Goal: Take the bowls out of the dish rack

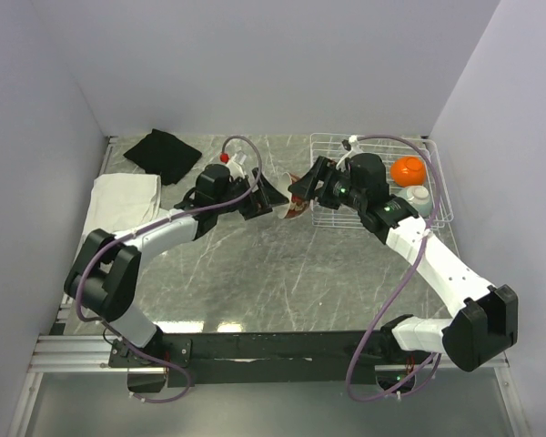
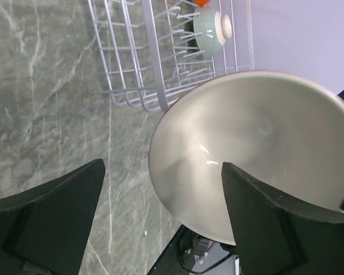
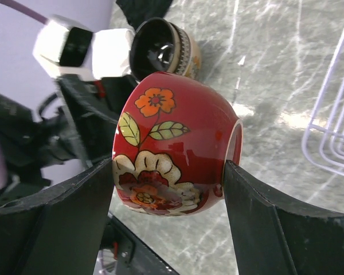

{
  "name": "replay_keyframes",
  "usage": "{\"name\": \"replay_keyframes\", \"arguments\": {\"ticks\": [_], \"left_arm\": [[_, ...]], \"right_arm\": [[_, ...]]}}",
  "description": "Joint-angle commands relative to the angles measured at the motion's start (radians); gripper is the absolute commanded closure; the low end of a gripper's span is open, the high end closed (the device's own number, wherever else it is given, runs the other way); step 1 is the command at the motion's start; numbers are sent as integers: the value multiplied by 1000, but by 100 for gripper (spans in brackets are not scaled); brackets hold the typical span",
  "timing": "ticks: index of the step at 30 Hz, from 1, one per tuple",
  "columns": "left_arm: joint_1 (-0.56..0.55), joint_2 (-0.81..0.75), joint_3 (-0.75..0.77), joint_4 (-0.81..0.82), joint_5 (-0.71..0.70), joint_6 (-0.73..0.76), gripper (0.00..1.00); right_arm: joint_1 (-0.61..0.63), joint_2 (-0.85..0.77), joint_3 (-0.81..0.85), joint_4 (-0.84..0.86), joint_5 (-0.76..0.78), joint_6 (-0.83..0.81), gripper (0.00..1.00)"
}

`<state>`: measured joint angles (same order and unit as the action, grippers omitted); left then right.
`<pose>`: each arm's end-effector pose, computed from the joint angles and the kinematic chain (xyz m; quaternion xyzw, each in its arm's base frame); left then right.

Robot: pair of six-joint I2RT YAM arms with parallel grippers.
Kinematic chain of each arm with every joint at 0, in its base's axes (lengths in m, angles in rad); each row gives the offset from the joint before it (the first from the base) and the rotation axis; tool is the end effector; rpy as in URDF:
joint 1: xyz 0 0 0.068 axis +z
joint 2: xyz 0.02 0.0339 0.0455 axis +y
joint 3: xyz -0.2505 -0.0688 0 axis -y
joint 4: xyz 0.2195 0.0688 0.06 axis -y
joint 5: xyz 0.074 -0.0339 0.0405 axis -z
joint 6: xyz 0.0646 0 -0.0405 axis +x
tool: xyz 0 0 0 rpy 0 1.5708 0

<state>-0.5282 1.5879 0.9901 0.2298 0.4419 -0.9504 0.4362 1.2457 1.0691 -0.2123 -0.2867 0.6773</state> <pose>0.2996 -0.2068 0.2424 -0.0473 0.8126 -0.5055 0.2862 0.2573 0.1401 0.3198 0.0198 0.8255 0.3921 0.4055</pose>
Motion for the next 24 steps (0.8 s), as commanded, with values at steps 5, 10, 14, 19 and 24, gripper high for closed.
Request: {"name": "replay_keyframes", "arguments": {"ticks": [5,10,14,19,24], "left_arm": [[-9,26,-10,100,77,-73,30],[-9,32,-21,120,90,-90,56],[-9,20,-22,103,84,-96,79],[-6,-18,-24,60,43,-67,96],[14,-77,-34,-26,-23,-5,99]], "right_arm": [[4,-54,-32,206,-48,90,61],[4,-51,-50,211,-57,114,61],[4,-48,-64,258,-62,126,61],[-7,-58,-104,266,-46,133,55],[-34,-91,-175,255,-28,128,31]]}}
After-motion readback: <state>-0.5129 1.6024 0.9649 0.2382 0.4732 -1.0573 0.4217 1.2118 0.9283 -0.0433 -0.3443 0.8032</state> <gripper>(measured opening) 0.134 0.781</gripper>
